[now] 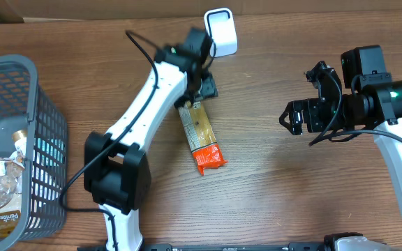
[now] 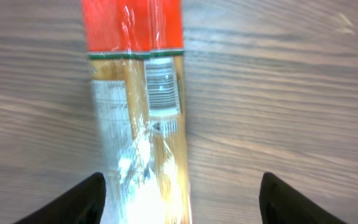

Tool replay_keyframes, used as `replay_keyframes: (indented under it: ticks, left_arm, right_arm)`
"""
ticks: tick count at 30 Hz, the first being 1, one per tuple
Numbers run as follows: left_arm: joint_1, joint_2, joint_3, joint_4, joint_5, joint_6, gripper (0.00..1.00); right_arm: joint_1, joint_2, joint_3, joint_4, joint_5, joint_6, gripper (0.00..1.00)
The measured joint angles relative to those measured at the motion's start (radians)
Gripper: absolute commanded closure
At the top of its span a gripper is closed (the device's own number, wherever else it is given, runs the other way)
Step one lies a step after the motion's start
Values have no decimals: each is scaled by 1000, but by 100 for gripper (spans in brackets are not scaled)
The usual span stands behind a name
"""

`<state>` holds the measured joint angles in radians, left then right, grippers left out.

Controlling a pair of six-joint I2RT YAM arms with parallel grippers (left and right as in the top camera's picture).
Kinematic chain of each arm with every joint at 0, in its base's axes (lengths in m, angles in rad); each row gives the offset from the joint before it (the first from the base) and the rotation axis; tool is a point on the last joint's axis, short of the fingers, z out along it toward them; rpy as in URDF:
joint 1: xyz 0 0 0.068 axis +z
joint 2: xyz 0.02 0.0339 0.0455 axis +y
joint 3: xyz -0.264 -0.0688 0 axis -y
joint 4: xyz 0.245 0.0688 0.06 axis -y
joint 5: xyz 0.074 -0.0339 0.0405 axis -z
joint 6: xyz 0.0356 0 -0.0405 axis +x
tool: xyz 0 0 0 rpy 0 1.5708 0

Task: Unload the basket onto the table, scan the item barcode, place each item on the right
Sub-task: 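Carry the snack package out and place it on the table centre, then reach the left gripper into the basket and grasp the white tube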

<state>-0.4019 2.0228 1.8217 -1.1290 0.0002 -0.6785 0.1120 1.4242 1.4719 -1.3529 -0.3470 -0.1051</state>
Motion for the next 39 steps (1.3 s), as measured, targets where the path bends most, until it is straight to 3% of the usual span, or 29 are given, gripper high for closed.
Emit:
replay_keyframes:
  ticks: [5,8,13,26,32,39]
  left_arm:
    - [37,-95,375,-240,-105,92,21]
    - [88,-199,546,-370,-215,121,21]
    - [265,-421,645,-541,-370,131,22]
    - [939,-545,460,-537,-302,171,23]
    - [1100,-551,241,-375,-185,232,27]
    - [1172,-547,-67,-122,-51,315,28]
  right_arm:
    - [0,0,0,-6,0,0,0]
    - [0,0,0,-10,0,0,0]
    - [0,0,0,-12,0,0,0]
    - [0,0,0,-12,0,0,0]
    - [0,0,0,-13,0,0,0]
    - [0,0,0,-14,0,0,0]
